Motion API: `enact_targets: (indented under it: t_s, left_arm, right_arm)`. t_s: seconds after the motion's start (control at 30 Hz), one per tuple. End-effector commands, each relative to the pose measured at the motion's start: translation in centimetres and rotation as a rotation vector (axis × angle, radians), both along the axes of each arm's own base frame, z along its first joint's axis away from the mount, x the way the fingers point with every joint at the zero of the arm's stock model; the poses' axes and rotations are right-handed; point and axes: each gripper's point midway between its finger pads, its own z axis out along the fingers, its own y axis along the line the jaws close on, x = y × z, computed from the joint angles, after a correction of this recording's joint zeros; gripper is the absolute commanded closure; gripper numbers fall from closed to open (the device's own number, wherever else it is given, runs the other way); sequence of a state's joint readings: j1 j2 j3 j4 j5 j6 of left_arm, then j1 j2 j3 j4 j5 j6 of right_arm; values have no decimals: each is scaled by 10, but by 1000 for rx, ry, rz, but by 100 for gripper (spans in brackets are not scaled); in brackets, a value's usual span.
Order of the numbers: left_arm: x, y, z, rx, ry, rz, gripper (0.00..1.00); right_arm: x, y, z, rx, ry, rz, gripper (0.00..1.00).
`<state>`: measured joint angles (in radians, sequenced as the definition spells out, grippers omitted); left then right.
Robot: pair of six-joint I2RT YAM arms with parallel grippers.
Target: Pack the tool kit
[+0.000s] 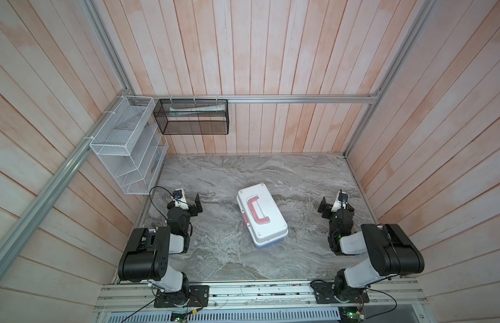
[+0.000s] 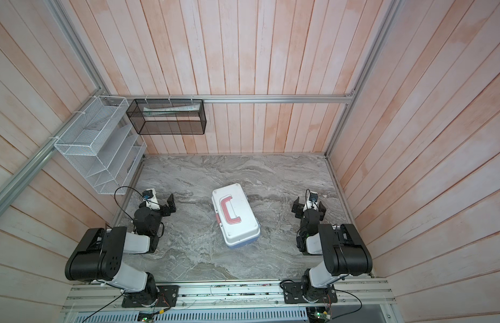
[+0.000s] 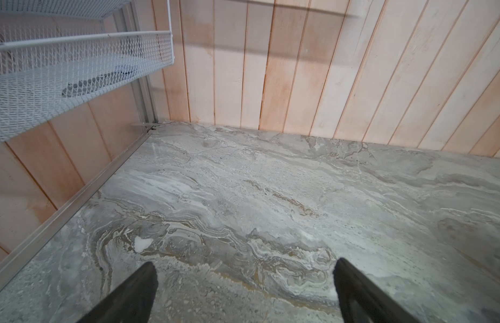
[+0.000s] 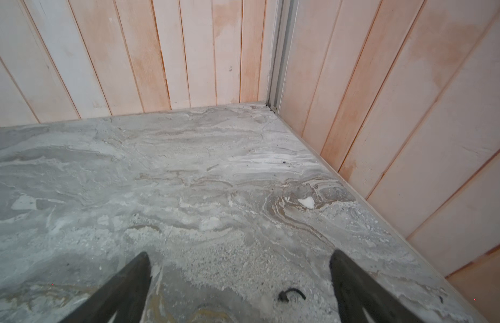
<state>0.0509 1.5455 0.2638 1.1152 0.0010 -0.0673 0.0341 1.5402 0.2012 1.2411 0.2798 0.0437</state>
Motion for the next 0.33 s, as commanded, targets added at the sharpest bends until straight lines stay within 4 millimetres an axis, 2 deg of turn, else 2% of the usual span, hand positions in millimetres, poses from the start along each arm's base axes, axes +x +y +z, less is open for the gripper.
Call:
enact_targets:
  t_s: [0.0,0.3]
  left_arm:
    - [5,-6,10,24,-28,-30,0]
    - [7,-6,10,33,-22,-22,0]
  right_arm:
    - [6,2,16,-3,-52,19,2]
    - [7,2,15,-4,-46,22,2]
